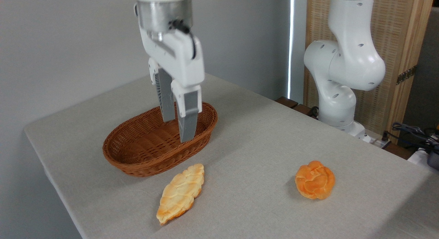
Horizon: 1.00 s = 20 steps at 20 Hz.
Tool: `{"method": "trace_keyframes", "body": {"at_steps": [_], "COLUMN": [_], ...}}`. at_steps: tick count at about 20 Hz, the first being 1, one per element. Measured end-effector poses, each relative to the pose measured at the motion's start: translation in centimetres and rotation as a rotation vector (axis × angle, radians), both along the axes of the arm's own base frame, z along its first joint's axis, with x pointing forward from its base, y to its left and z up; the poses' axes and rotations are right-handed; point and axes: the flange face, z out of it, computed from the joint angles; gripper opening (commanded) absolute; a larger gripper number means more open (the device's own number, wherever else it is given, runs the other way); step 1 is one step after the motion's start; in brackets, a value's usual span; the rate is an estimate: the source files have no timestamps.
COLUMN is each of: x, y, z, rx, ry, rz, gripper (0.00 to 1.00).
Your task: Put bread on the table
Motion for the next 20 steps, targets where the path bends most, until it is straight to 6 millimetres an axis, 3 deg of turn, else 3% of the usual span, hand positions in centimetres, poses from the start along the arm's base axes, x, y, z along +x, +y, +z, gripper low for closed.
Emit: {"method": "trace_keyframes", "body": {"at_steps": [5,15,20], "x": [0.5,1.3,2.1], "y": [0.5,0.2,-2.2], "z": [0.9,-0.5,-2.2], "rx": [-0.027,-0.025,-0.058], "ry": [-0.049,-0.026,0.007], "rz": [0.159,0.165,0.135], "gripper": [1.0,1.0,1.0]}}
